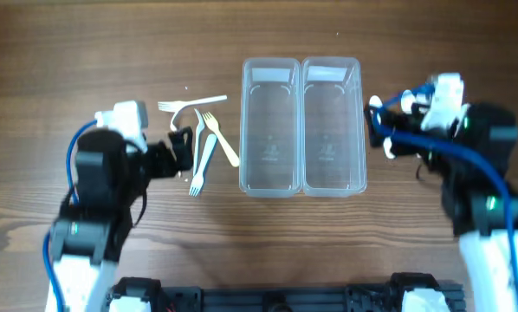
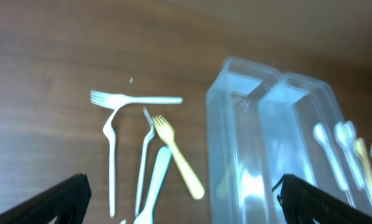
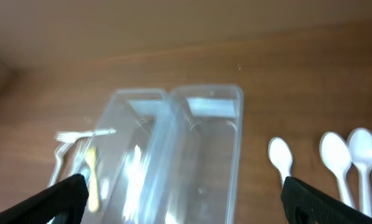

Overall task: Pack container
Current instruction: 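Move the right gripper to the white spoons and grasp one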

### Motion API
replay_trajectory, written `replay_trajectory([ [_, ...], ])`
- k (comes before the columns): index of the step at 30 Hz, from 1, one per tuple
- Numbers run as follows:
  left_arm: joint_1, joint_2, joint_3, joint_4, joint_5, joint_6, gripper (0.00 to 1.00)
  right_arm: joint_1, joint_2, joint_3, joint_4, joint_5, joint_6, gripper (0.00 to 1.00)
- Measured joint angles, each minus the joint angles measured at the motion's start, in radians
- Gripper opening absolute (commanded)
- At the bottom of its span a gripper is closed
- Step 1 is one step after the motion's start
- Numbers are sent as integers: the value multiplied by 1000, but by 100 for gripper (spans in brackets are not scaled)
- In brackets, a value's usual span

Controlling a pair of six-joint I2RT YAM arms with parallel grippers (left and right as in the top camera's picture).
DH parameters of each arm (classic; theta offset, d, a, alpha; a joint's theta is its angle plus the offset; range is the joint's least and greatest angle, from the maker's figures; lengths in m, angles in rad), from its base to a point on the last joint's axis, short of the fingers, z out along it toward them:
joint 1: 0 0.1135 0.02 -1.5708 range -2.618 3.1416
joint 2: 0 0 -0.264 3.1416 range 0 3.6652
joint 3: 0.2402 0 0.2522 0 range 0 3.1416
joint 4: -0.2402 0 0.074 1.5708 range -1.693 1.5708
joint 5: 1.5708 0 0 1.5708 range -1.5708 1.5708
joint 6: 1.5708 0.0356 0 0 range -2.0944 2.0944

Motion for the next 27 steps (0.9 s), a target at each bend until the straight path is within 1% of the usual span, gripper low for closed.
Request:
replay_trajectory([
  [2, 0, 82, 58, -38, -12, 21, 100, 0, 103, 109, -62, 26, -29, 100],
  [5, 0, 168, 106, -53, -47, 47, 100, 0, 229, 237, -130, 76, -72, 100],
  [8, 6, 215, 114, -60, -99, 62, 100, -8, 318, 314, -187, 116, -124, 100],
  [12, 37, 230, 114, -71, -142, 71, 100, -50, 410, 341, -250, 153, -183, 100],
  [13, 50, 231, 114, -75, -150, 72, 100, -74, 457, 341, -280, 163, -197, 100],
  [17, 86, 231, 114, -85, -166, 73, 100, -106, 552, 342, -307, 172, -208, 100],
  [21, 94, 231, 114, -86, -175, 72, 100, -108, 631, 342, -308, 173, -211, 99],
  [25, 93, 231, 114, -86, -175, 73, 100, -108, 685, 342, -300, 174, -240, 88],
  [26, 93, 231, 114, -86, -175, 73, 100, -108, 705, 342, -293, 176, -253, 83],
  [27, 93, 231, 114, -86, -175, 73, 100, -108, 724, 342, -286, 182, -268, 81],
])
